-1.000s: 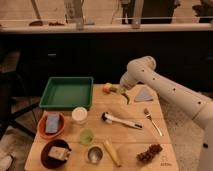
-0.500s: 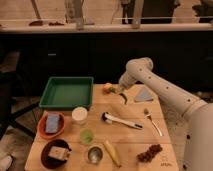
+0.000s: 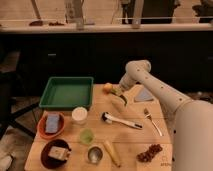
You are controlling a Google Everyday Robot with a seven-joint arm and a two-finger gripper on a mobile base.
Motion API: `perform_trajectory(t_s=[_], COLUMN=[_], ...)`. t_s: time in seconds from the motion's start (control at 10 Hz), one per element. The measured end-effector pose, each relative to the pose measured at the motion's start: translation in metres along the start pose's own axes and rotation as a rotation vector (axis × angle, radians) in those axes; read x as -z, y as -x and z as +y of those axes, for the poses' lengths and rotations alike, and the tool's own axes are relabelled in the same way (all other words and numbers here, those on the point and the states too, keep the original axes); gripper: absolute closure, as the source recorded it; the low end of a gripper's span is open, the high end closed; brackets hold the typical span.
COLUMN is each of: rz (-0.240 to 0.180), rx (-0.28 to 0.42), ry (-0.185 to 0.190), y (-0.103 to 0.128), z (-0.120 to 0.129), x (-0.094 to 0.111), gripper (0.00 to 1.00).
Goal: Place pepper in table surface
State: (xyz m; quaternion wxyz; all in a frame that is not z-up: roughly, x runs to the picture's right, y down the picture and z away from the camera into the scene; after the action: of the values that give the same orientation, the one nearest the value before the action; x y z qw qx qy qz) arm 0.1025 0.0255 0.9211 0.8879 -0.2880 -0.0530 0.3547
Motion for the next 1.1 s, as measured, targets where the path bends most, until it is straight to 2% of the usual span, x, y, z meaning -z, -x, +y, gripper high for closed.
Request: perform_trajectory(t_s=[0.3,0.9,1.1], rz=[0.046,0.123,0.123], rx=[-0.014,-0.072,-0.076], ry=[0.022,0.037,0.035], y=[-0.004,-0.021,-0.024], z=[-0.001,-0.010,-0.011], x=[-0.014,-0.026,-0.025], gripper=[1.00,0.99,0.84])
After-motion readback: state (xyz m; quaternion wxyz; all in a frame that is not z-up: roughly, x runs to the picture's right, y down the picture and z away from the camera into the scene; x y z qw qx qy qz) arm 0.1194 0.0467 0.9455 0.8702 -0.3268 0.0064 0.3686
